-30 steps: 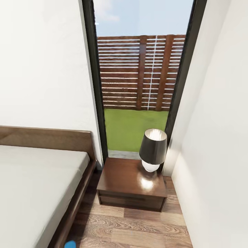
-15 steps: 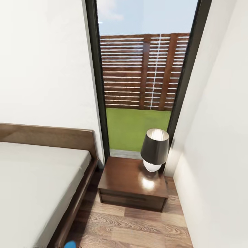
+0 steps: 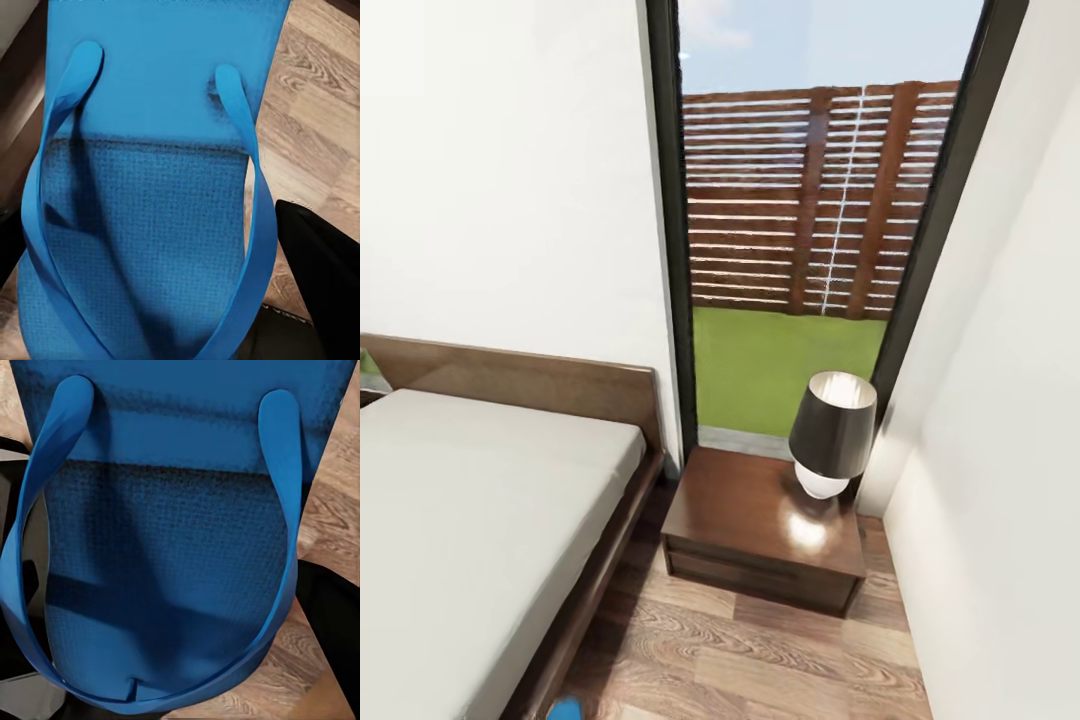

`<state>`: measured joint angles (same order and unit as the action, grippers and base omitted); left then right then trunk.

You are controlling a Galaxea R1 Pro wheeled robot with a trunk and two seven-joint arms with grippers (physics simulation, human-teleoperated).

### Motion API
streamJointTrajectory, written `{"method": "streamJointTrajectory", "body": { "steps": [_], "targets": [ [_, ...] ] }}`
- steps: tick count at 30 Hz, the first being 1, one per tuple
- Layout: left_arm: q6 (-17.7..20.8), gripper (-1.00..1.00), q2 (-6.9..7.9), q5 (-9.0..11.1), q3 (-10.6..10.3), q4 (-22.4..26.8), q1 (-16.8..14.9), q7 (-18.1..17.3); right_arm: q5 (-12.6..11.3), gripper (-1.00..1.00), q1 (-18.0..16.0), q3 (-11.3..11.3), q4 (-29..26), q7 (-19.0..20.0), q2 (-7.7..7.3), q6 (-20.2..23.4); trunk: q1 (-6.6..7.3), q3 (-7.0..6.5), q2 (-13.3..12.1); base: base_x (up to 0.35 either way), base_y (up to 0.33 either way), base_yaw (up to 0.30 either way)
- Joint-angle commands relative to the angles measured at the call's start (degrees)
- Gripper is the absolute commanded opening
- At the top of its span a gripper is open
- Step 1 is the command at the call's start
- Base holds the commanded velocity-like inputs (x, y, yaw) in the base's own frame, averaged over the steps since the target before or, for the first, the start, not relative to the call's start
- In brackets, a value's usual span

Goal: In the bedroom, move the book from the bed onto either nightstand, and place the two sandals side by side next to the bed.

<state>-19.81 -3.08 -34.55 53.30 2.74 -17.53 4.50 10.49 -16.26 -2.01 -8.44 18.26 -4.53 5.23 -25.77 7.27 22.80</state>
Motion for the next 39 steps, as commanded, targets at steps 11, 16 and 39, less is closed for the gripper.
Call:
{"method": "streamJointTrajectory", "body": {
  "steps": [11,16,39],
  "targets": [
    [-0.14,-1.0,-0.08,-0.69,0.23,-0.01,0.28,0.42,0.23,-1.0,0.0,-0.19,-0.17,0.2,0.02,0.31,-0.02,0.89,0.12,-0.052,-0.001,0.183],
    [-0.16,-1.0,-0.08,-0.69,0.23,-0.01,0.47,0.42,0.23,-1.0,0.0,-0.19,-0.17,0.2,0.04,0.31,-0.02,1.24,0.12,-0.052,0.0,0.184],
    [-0.19,-1.0,-0.17,-0.69,0.23,-0.01,0.65,0.42,0.23,-1.0,0.0,-0.28,-0.08,0.2,0.05,0.31,-0.02,2.81,0.12,-0.063,-0.051,0.189]
  ]
}}
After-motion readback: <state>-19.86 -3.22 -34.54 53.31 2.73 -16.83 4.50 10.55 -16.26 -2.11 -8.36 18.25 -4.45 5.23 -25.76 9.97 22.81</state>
